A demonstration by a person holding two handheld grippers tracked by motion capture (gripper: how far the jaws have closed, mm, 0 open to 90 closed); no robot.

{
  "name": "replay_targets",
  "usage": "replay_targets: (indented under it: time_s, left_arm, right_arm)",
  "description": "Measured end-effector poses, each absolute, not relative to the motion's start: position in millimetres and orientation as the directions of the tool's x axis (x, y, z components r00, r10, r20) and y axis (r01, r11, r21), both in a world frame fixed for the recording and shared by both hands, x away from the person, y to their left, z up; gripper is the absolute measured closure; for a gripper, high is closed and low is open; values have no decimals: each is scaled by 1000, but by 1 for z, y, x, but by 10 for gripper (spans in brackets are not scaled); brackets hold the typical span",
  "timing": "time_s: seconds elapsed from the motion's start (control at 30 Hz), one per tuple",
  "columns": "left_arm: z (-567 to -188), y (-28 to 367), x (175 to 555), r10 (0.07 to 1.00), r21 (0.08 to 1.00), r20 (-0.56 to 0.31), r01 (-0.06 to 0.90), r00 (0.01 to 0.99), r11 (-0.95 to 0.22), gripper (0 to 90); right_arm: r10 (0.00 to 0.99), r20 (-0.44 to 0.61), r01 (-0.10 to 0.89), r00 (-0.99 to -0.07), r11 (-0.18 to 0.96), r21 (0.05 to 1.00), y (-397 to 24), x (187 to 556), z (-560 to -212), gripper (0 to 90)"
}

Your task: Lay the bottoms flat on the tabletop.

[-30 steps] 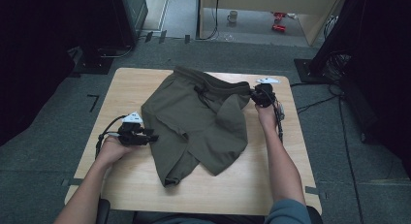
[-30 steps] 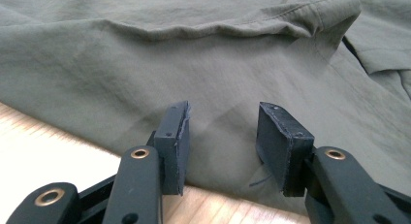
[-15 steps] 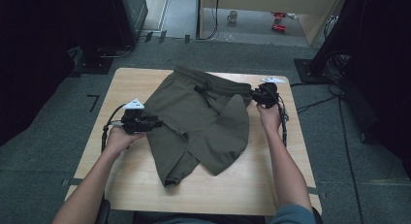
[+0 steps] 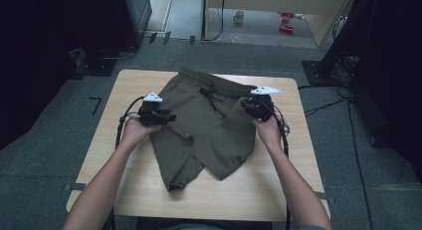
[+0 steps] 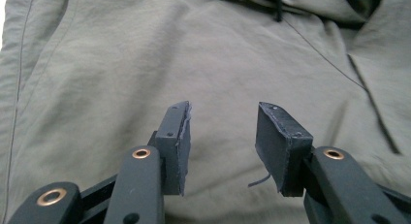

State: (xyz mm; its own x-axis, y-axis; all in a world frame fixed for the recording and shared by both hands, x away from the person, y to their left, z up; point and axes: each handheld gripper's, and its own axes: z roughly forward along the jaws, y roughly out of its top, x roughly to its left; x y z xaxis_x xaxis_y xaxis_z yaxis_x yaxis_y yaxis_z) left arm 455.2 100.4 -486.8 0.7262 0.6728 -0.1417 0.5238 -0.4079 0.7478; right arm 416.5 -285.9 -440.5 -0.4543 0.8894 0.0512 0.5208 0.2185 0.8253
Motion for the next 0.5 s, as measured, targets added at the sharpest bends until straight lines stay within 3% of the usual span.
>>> replay_targets:
  time_s: [0.23,0.33,0.5]
  left_arm:
    - [-505,98,460,683,700,-144,562,716,-442,554]
    - [-507,98,460,681,696,-149,565,717,-443,547]
    - [-506,96,455,674,689,-101,540,732,-483,565]
  right_arm:
    - [858,57,540,-510,267,798,-266,395,-468,729]
    - [868,48,574,-495,285,768,-269,395,-486,675]
    - [887,42,605,-460,278,746,-280,402,-499,657]
